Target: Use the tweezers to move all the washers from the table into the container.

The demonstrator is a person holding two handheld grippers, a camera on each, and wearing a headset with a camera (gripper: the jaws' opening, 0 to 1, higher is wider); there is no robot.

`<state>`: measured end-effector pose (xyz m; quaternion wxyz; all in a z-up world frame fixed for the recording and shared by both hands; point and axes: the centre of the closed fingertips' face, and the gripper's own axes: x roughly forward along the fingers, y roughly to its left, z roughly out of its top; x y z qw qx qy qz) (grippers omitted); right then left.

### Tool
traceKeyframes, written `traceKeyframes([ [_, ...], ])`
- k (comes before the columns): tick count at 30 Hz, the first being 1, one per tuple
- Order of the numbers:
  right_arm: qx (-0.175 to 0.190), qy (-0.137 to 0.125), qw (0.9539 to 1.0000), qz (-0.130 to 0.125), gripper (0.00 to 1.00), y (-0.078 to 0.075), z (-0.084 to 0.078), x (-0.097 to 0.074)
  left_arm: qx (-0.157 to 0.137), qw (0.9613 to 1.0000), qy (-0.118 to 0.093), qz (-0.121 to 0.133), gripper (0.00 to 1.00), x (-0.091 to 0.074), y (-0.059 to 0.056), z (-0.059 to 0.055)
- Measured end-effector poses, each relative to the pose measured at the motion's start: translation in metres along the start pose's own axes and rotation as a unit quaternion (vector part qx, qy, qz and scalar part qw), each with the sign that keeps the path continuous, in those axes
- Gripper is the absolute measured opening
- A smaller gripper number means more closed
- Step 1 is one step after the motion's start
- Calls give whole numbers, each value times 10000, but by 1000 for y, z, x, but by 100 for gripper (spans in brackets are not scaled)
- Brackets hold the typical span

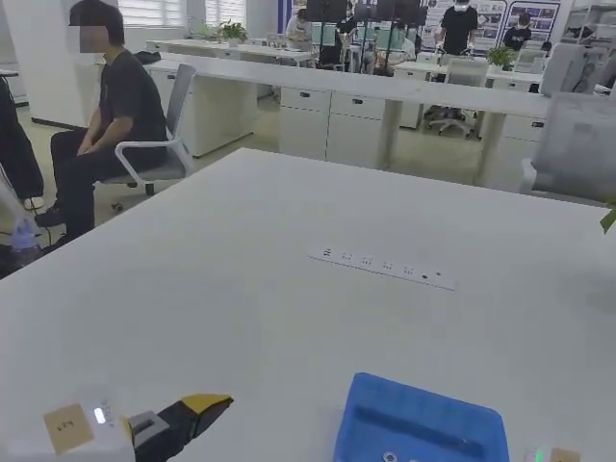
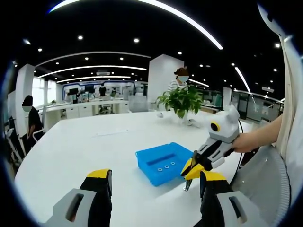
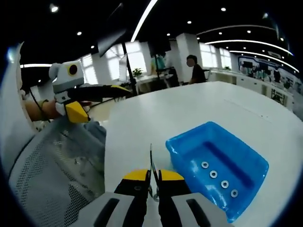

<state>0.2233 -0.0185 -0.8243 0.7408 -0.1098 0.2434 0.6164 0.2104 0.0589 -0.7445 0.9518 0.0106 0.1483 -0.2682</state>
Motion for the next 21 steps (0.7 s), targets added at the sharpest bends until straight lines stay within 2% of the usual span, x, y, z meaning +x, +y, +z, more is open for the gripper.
traceKeyframes([
  [3,-450,57,9990,58,4,7,-2,2,-37,10000,-20,4,77,0,1,0],
  [9,-626,120,9979,84,4,11,-4,3,2,10000,24,-25,77,0,-1,-1],
  [11,-632,139,9979,44,4,10,-5,3,-9,10000,14,-33,77,0,-1,-1],
  [12,-602,156,9980,-56,4,7,-6,2,-11,10000,11,-33,77,0,-1,-1],
  [14,-370,91,9992,-112,3,4,-6,2,-19,10000,10,-29,77,0,-1,-1],
  [21,-120,19,9996,-269,3,-3,-5,-1,-28,10000,32,-60,77,1,-2,-1],
])
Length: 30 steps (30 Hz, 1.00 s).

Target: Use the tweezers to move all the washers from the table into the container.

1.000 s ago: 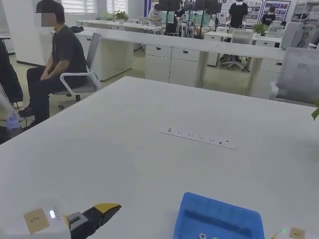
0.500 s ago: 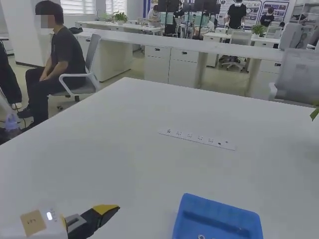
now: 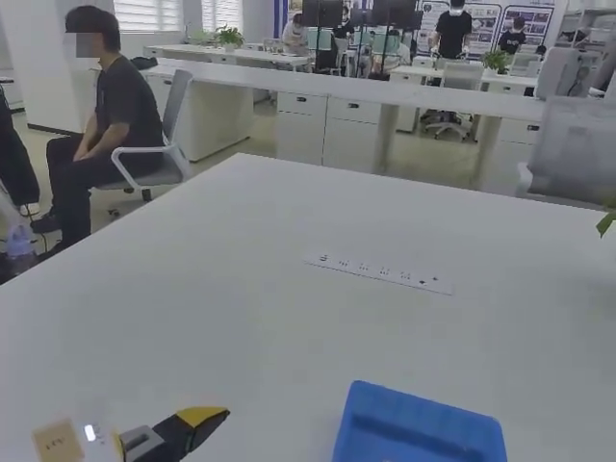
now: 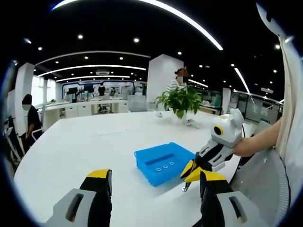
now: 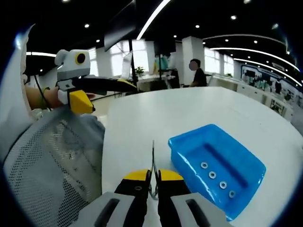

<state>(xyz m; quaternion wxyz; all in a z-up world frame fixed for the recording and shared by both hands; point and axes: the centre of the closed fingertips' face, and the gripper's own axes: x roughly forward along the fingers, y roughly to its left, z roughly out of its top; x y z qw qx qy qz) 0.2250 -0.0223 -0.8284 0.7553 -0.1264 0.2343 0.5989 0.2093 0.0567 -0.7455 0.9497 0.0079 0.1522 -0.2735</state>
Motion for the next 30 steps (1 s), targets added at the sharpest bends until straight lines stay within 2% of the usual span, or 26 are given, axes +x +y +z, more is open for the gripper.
traceKeyframes([
  [2,-92,-27,9998,-147,3,-3,3,-3,9,10000,18,-10,77,0,-1,-1],
  [4,-94,-149,9998,-134,3,-3,11,-7,10,10000,22,-10,77,0,-1,0],
  [7,36,-437,9989,-139,3,-7,28,-13,2,10000,8,-5,77,0,-1,1],
  [14,392,-876,9951,-235,3,-19,51,-23,-16,10000,-33,43,77,-1,1,2],
  [22,426,-1063,9931,-249,3,-27,67,-26,-36,9999,-85,105,77,-2,4,3],
  [30,441,-1136,9923,-216,3,-35,78,-19,-38,9999,-50,118,77,-1,5,2],
])
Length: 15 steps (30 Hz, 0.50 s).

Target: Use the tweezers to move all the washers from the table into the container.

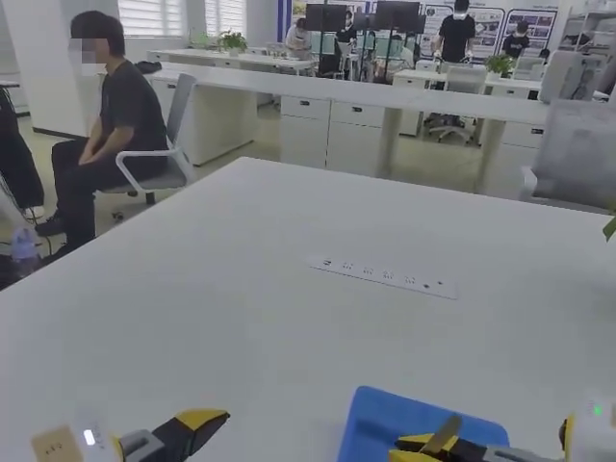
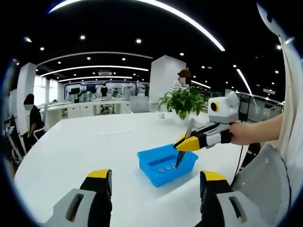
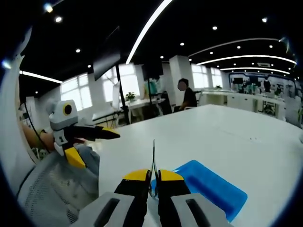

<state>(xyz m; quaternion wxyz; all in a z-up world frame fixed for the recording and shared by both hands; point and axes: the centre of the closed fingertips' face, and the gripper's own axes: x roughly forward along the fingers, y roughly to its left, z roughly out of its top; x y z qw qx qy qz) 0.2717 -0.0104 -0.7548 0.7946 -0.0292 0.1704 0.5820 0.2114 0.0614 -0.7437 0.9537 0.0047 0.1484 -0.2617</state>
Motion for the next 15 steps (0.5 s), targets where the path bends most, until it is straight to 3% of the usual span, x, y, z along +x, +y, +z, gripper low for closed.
traceKeyframes([
  [8,-21,21,10000,-17,3,-15,6,12,-8,10000,-20,-9,77,0,0,1],
  [15,71,205,9997,-82,3,-31,-2,25,-35,10000,-67,35,76,-1,2,2],
])
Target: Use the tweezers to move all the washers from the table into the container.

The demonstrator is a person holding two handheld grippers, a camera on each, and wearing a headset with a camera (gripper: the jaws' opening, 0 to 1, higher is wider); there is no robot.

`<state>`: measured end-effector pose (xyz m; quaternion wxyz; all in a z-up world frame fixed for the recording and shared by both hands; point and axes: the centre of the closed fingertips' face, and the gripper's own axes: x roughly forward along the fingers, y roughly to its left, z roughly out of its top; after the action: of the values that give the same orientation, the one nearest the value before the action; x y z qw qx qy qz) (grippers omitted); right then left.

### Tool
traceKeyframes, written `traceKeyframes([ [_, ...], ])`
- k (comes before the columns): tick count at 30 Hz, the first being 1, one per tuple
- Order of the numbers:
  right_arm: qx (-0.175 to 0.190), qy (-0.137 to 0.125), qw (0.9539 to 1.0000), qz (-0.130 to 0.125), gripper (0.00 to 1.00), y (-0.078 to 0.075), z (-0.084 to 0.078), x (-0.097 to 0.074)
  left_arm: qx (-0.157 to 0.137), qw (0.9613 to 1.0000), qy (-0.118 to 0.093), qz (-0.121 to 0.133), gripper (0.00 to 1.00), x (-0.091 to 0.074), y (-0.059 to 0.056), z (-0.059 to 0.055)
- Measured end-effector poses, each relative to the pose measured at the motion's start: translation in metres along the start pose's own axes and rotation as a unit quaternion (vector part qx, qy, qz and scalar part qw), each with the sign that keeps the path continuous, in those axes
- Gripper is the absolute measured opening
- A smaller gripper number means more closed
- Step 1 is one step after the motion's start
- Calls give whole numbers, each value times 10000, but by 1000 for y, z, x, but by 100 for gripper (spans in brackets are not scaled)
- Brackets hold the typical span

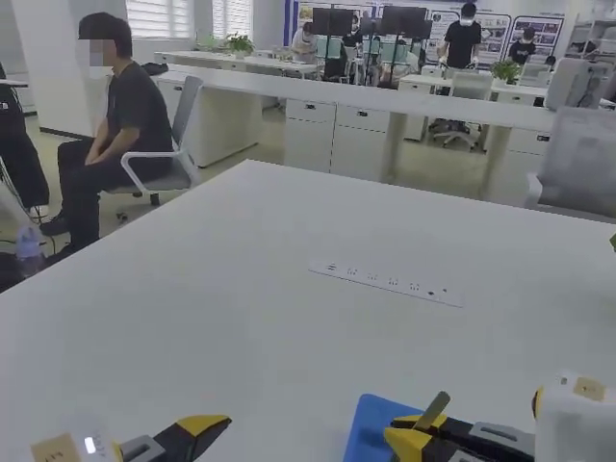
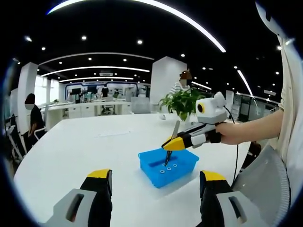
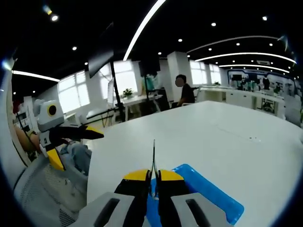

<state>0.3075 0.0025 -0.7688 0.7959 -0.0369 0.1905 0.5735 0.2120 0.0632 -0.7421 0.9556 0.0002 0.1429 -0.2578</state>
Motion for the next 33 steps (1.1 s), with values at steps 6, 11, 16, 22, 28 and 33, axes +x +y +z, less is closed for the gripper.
traceKeyframes([
  [6,-34,221,9997,-23,3,-10,-10,14,20,10000,39,-32,76,1,-1,-2],
  [11,23,366,9993,14,3,-13,-18,21,9,10000,34,-12,76,1,0,-2],
  [16,259,359,9990,-53,3,-19,-20,21,19,10000,3,6,76,0,0,0],
  [22,592,272,9977,-181,3,-31,-21,21,38,10000,2,-17,76,0,-2,0],
  [28,686,304,9970,-193,3,-35,-24,26,18,10000,-8,-39,76,0,-2,0],
  [33,606,426,9971,-154,3,-33,-29,32,-184,9997,-144,-105,75,-2,-2,5],
])
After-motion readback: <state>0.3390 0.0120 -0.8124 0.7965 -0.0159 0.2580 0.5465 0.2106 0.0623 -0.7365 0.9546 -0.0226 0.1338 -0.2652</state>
